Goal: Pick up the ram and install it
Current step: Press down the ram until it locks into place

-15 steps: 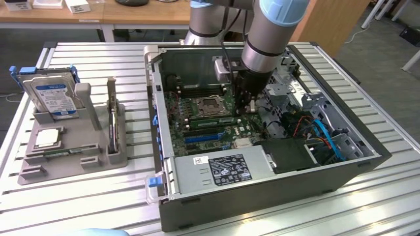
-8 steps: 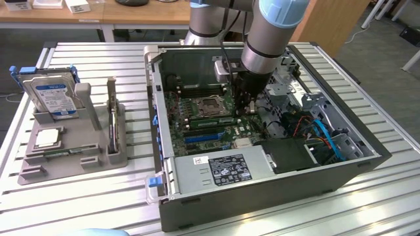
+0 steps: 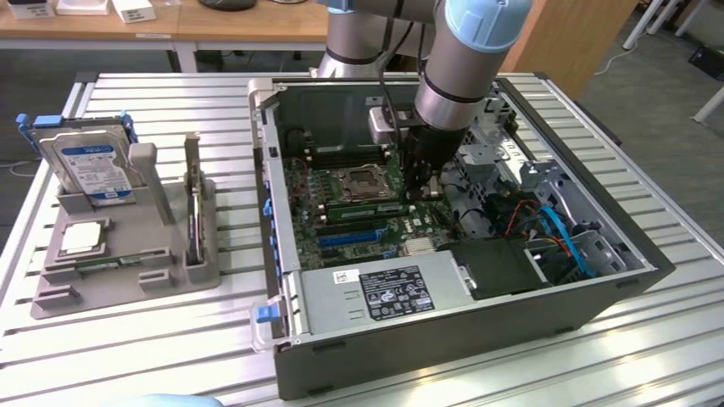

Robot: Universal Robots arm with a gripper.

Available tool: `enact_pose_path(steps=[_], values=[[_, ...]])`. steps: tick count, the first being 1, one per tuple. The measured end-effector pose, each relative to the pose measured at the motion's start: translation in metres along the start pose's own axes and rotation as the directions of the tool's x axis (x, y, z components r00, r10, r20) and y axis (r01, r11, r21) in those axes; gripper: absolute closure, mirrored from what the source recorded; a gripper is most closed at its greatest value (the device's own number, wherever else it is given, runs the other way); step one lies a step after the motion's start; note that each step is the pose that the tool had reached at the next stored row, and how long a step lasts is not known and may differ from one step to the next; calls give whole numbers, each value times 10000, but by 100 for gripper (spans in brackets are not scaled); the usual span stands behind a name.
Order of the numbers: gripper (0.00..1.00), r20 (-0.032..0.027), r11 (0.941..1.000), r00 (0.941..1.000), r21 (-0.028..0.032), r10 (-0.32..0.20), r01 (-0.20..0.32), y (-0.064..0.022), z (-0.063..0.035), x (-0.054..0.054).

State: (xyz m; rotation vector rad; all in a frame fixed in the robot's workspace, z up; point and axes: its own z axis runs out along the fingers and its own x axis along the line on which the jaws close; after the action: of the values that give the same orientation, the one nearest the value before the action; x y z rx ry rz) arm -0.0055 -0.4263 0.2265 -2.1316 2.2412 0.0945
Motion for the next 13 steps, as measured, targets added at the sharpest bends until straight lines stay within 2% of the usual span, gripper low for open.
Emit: enact_pose_path(steps=[13], values=[[90,-5,10000,10000,0,0,0,-1,59,4]])
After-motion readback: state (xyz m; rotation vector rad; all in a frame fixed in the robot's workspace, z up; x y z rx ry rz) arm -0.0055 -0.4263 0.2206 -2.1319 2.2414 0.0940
